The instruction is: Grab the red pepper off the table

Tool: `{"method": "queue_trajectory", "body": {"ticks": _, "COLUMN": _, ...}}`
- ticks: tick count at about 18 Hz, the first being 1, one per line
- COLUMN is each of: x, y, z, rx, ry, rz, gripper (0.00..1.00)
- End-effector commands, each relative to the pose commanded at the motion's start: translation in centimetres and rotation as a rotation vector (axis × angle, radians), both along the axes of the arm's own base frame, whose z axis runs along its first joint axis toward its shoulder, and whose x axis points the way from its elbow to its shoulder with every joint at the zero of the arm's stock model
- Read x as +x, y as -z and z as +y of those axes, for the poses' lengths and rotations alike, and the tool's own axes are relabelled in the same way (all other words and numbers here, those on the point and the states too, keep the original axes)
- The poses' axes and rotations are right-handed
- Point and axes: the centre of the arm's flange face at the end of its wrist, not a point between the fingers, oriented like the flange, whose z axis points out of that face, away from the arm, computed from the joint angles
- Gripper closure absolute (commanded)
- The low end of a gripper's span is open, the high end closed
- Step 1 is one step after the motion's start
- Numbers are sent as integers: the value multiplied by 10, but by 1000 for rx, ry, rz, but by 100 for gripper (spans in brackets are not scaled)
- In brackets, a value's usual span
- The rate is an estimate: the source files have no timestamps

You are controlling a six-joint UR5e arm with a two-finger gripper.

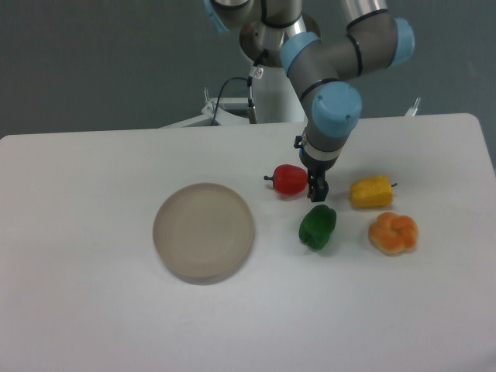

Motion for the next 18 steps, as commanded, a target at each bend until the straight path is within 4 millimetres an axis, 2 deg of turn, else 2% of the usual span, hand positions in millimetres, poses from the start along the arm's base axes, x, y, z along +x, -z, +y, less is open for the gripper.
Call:
{"method": "queue_trajectory", "body": {"ticks": 6, "x": 30, "y": 26, "z": 6, "rx": 14, "ry": 13, "rz": -88, "gripper": 0}}
{"method": "queue_trajectory", "body": {"ticks": 9, "x": 27, "y": 23, "z": 10, "rx": 37, "ry": 11, "rz": -58, "gripper": 2}}
{"method": "queue_trajectory", "body": {"ticks": 12, "x": 27, "y": 23, "z": 11, "rx": 40, "ry": 9, "rz": -51, "gripper": 37}}
{"method": "queue_trajectory", "body": {"ticks": 13, "x": 25, "y": 21, "z": 11, "rx": 42, "ry": 9, "rz": -48, "gripper": 65}}
{"method": "queue_trajectory", "body": {"ticks": 14, "x": 22, "y": 19, "z": 11, "rx": 44, "ry": 5, "rz": -42, "gripper": 78}}
{"method": "queue_trajectory", "body": {"ticks": 15, "x": 17, "y": 14, "z": 13, "rx": 49, "ry": 5, "rz": -32, "gripper": 87}}
{"method": "queue_trajectory", "body": {"ticks": 18, "x": 0, "y": -14, "z": 21, "rx": 76, "ry": 2, "rz": 17, "gripper": 88}}
